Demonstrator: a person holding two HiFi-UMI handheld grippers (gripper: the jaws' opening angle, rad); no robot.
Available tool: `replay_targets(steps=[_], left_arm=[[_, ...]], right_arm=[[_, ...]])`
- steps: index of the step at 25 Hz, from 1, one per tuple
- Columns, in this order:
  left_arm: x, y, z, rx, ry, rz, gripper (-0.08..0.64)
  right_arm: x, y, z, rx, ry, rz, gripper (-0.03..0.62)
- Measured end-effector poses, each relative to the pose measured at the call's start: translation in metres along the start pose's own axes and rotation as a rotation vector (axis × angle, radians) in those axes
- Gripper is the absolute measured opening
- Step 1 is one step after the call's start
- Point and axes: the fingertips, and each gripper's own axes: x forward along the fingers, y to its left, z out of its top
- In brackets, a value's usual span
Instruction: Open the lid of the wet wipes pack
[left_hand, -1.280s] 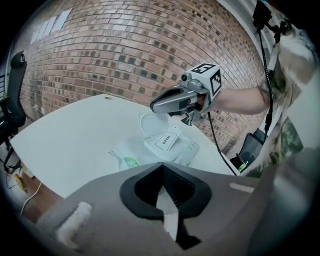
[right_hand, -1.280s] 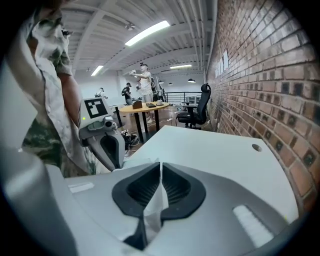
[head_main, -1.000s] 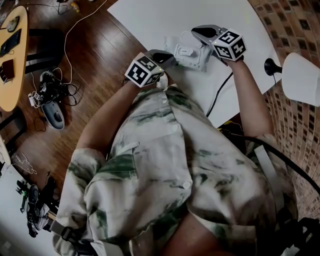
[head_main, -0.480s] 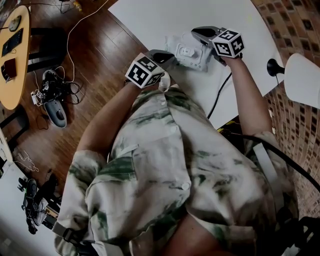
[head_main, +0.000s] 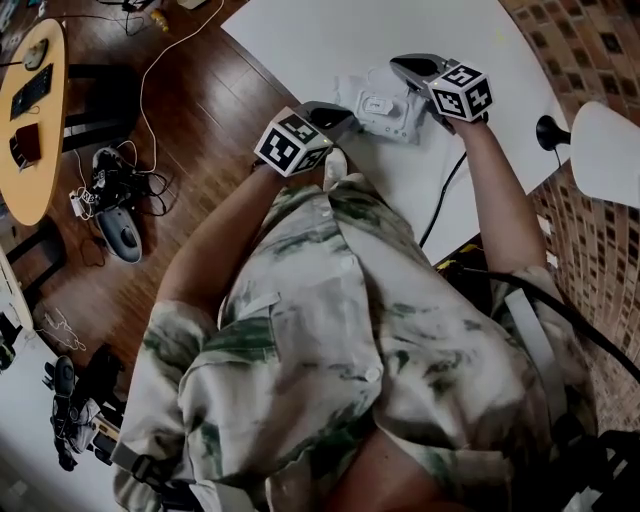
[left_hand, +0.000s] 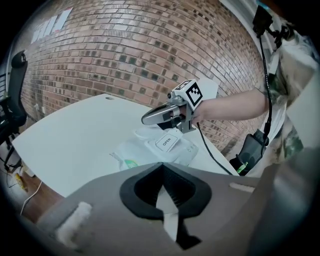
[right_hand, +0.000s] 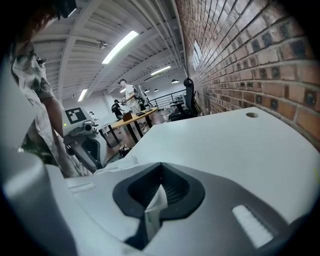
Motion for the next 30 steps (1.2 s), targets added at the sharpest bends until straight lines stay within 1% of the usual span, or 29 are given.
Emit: replay_targets(steps=[3,7,10,12,14,17,20,22,26,30], left_arm=[[-0.011,-0.001,0.011,0.02,-0.052,-0.015,0.002],[-0.032,-0.003,0.021,0.051,-0.098,-0.018,0.002],[-0.054,-0.014,0.026,0.061,-0.133,-0.038,0.002],[-0.074,-0.026,0.031,0.07,-0.171,-0.066,0.002],[-0.098,-0.039,0.032,0.073,-0.214,-0.097,0.002],[-0.144,-0.061,0.026,0.09,-0.271,-0.149,0.002],[-0.198,-0.088,0.012,0.123,-0.321,-0.203,0.002],[-0.235,-0.102,0.0,0.15,-0.334,-0.227,0.002],[-0.293,-0.125,-0.032,0.21,-0.311,-0.265,0.002],[-0.331,-0.157,-0.062,0.269,-0.279,-0.32,0.002]], right_arm=[[-0.01,0.001,0.012,-0.009,-0.047,-0.041,0.002],[-0.027,0.012,0.024,-0.033,-0.086,-0.114,0.002],[-0.042,0.03,0.03,-0.053,-0.114,-0.188,0.002],[-0.055,0.045,0.031,-0.072,-0.125,-0.252,0.002],[-0.068,0.068,0.033,-0.07,-0.147,-0.308,0.002],[-0.081,0.123,0.045,-0.035,-0.223,-0.348,0.002],[-0.085,0.197,0.058,-0.01,-0.308,-0.363,0.002],[-0.083,0.247,0.064,-0.004,-0.352,-0.374,0.002],[-0.075,0.34,0.064,-0.003,-0.396,-0.419,0.002],[-0.067,0.421,0.045,0.042,-0.409,-0.442,0.003]])
